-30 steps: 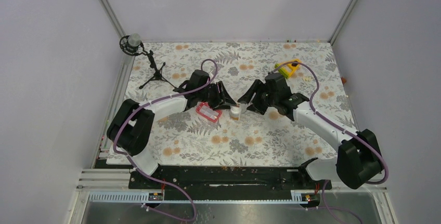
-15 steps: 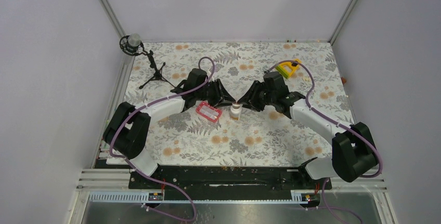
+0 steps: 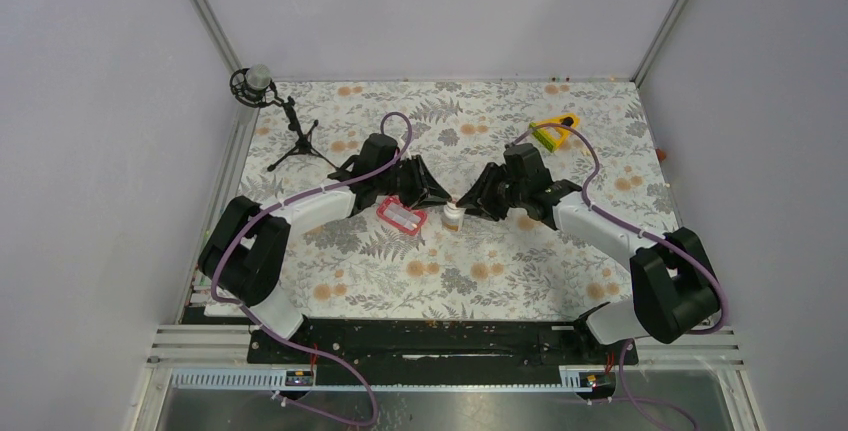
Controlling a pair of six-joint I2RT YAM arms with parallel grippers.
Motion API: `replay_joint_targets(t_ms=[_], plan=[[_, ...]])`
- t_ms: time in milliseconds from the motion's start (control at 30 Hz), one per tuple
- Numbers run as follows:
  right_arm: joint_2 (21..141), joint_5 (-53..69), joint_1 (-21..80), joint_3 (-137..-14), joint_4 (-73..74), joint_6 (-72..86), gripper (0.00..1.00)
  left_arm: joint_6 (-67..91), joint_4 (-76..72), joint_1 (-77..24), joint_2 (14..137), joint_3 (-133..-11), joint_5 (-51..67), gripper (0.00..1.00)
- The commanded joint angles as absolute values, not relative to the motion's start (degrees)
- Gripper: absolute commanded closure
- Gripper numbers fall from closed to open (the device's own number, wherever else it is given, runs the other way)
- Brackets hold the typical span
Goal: Sort the pills into containers
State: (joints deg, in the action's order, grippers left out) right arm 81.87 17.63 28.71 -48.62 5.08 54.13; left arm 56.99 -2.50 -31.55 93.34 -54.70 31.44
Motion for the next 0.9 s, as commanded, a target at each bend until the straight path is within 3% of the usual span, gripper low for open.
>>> replay_joint_targets(t_ms=[0, 867], plan=[[81.7, 18.5, 28.3, -47.3, 3.7, 54.5, 0.59, 57.0, -3.8, -31.3, 92.2, -53.9, 31.2, 0.77], [83.4, 18.6, 28.3, -45.9, 0.6, 53.9, 0.60, 56.4, -4.1, -31.3, 95.1, -52.9, 30.4, 0.82]])
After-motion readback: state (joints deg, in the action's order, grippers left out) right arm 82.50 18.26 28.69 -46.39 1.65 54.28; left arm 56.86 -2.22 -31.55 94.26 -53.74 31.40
